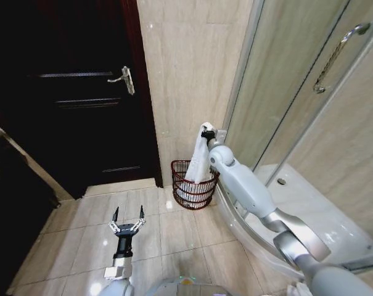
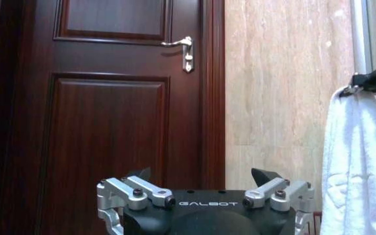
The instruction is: Discard the used towel into the hamper.
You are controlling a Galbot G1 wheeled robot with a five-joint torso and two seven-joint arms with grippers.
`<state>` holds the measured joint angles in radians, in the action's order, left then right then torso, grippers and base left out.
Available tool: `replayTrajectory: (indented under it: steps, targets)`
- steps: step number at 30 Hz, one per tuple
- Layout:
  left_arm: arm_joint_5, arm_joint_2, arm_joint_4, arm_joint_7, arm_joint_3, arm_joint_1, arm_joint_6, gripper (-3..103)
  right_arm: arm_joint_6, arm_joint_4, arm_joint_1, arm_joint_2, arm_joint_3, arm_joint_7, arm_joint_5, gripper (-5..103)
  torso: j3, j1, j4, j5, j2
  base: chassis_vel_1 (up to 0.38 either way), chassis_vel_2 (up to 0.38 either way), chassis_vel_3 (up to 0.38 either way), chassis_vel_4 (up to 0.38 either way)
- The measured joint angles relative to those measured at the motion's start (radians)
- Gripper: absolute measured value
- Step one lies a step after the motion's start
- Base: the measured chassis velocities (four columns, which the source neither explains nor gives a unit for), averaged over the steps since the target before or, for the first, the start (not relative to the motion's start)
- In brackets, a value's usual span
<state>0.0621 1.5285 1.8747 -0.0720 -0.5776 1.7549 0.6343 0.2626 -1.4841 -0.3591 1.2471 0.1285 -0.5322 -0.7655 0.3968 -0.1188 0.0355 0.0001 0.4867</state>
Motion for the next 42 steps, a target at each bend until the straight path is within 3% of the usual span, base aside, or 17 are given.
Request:
replayTrajectory:
  steps: [15,42]
  targets:
    - [0.000,-0.005,-0.003,-0.001,0.004,-0.009,0.007,100,-0.006,-0.134,-0.160,-0.062,-0.069,0.000,0.056,3,-0.004,0.004,-0.0002,0.0002,-0.008,0.000,0.000,0.000,0.000]
    - [-0.001,-0.010,-0.005,-0.001,0.010,-0.006,0.014,100,-0.005,-0.213,-0.206,-0.079,-0.067,-0.015,0.052,3,0.000,0.001,-0.0002,-0.0001,-0.001,0.000,0.000,0.000,0.000]
